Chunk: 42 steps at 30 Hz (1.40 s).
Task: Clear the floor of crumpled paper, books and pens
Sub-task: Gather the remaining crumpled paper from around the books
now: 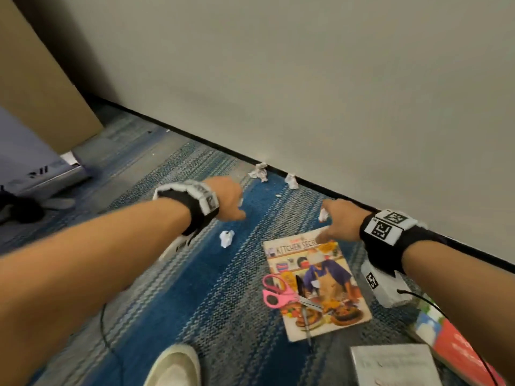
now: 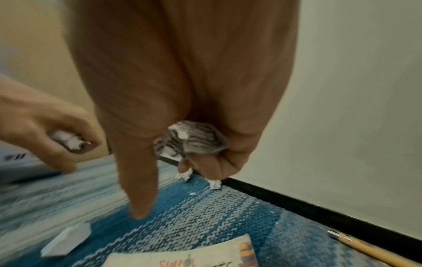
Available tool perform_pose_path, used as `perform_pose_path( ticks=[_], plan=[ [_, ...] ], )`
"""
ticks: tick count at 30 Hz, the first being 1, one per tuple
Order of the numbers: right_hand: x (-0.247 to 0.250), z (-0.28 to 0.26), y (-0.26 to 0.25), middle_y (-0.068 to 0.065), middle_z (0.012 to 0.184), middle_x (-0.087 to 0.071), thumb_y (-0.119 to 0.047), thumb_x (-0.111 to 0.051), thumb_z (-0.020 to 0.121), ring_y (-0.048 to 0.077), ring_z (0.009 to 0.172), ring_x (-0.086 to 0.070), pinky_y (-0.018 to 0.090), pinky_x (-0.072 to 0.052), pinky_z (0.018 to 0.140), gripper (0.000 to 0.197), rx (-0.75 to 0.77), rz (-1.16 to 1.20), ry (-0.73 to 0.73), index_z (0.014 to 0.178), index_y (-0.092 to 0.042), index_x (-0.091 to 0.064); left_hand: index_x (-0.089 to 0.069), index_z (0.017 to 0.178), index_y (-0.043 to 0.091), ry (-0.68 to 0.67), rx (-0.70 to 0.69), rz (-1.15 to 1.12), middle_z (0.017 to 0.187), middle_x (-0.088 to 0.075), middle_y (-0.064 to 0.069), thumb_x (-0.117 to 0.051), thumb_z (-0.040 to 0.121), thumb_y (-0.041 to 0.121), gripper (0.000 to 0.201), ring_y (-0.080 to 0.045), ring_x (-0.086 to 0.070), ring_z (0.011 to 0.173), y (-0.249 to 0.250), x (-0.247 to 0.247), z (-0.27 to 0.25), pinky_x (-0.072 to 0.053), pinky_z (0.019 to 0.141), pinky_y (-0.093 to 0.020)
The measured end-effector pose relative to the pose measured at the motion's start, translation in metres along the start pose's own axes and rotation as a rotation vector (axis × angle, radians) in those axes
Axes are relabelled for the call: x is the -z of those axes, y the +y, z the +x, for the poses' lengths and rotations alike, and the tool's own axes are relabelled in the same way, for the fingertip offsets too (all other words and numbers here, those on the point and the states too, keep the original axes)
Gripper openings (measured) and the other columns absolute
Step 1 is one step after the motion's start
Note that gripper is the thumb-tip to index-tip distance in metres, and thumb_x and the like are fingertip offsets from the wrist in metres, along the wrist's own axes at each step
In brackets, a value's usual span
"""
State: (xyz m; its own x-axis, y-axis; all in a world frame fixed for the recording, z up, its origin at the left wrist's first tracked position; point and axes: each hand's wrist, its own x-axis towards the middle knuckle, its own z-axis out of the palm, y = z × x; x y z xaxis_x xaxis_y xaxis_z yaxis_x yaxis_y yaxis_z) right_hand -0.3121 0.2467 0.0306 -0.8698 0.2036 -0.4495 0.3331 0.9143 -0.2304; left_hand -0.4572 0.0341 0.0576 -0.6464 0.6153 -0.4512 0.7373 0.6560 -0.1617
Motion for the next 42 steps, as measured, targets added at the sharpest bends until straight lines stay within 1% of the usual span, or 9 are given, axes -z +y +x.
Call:
perform_pose_path(
  ticks=[5,8,13,17,22,30,36,40,42],
  plan=[
    [-0.015,0.022,-0.026,0.014,0.120,-0.057,-0.021,-0.054,0.093,0.032,0.110,-0.056,0.030,-0.040,0.076,0.013,0.013,-0.221,-0.100,0.101,-0.014,-0.048,-0.025,0.142,0.010,-0.046,0.086,-0.213,0.104,-0.062,-0.012,-0.054,0.075,0.076,0.098,-0.029,-0.062,0.088,-0.036,-0.114,0.022,-0.053,0.073,-0.038],
    [-0.012,0.029,-0.026,0.016,0.120,-0.055,-0.020,-0.047,0.096,0.033,0.108,-0.055,0.033,-0.041,0.079,0.012,-0.040,-0.254,-0.099,0.105,-0.013,-0.049,-0.012,0.150,0.017,-0.089,0.041,-0.280,0.123,-0.054,-0.017,-0.044,0.088,0.067,0.085,-0.032,-0.060,0.099,-0.037,-0.154,0.040,-0.051,0.079,-0.040],
    [0.002,0.038,-0.034,0.013,0.116,-0.060,-0.039,-0.054,0.094,0.029,0.107,-0.057,0.031,-0.040,0.076,0.037,-0.103,-0.300,-0.136,0.113,-0.008,-0.054,-0.035,0.128,0.011,0.037,-0.082,-0.413,0.112,-0.055,-0.017,-0.032,0.103,0.030,0.032,-0.035,-0.057,0.093,-0.038,-0.147,0.057,-0.044,0.075,-0.042],
    [0.002,0.062,-0.042,0.006,0.081,-0.066,-0.064,-0.041,0.090,0.021,0.073,-0.061,0.028,-0.042,0.057,0.060,-0.111,-0.290,-0.084,0.088,-0.009,-0.064,-0.040,0.123,0.013,0.207,-0.055,-0.440,0.107,-0.059,-0.014,-0.034,0.100,0.021,0.025,-0.032,-0.059,0.087,-0.045,-0.109,0.099,-0.049,0.073,-0.041],
    [-0.019,0.122,-0.046,0.011,0.098,-0.065,-0.032,-0.041,0.099,0.029,0.087,-0.060,0.037,-0.047,0.072,0.023,-0.083,-0.157,0.035,0.104,-0.011,-0.049,-0.048,0.120,0.009,0.236,0.053,-0.536,0.117,-0.057,-0.015,-0.036,0.100,0.036,0.036,-0.034,-0.059,0.099,-0.050,-0.067,0.162,-0.051,0.087,-0.045],
    [-0.055,0.199,-0.037,0.014,0.105,-0.063,-0.034,-0.049,0.097,0.034,0.093,-0.061,0.033,-0.038,0.070,0.032,-0.203,0.261,0.147,0.117,-0.011,-0.039,-0.033,0.128,0.018,0.266,0.100,-0.510,0.114,-0.055,-0.017,-0.042,0.084,0.072,0.070,-0.035,-0.062,0.093,-0.028,-0.062,0.220,-0.049,0.071,-0.040],
    [-0.070,0.202,-0.027,0.010,0.101,-0.054,-0.031,-0.033,0.101,0.034,0.079,-0.057,0.045,-0.048,0.069,0.017,0.005,0.002,0.195,0.103,-0.015,-0.040,-0.042,0.127,0.021,0.260,0.103,-0.491,0.114,-0.050,-0.018,-0.039,0.099,0.046,0.037,-0.038,-0.060,0.093,-0.017,-0.074,0.235,-0.040,0.066,-0.038],
    [-0.056,0.202,-0.023,0.010,0.107,-0.041,-0.022,-0.037,0.101,0.029,0.069,-0.050,0.040,-0.042,0.056,0.015,-0.020,0.007,0.495,0.101,-0.009,-0.044,-0.044,0.121,0.015,0.302,0.102,-0.534,0.113,-0.045,-0.019,-0.041,0.099,0.035,0.031,-0.038,-0.057,0.091,-0.013,-0.078,0.240,-0.038,0.064,-0.038],
    [-0.049,0.204,-0.022,0.010,0.111,-0.037,-0.017,-0.041,0.098,0.027,0.066,-0.048,0.038,-0.043,0.053,0.007,-0.033,-0.042,0.478,0.100,-0.010,-0.042,-0.048,0.119,0.012,0.309,0.124,-0.572,0.115,-0.043,-0.019,-0.044,0.097,0.035,0.032,-0.038,-0.054,0.095,-0.015,-0.079,0.239,-0.037,0.067,-0.039]
  ],
)
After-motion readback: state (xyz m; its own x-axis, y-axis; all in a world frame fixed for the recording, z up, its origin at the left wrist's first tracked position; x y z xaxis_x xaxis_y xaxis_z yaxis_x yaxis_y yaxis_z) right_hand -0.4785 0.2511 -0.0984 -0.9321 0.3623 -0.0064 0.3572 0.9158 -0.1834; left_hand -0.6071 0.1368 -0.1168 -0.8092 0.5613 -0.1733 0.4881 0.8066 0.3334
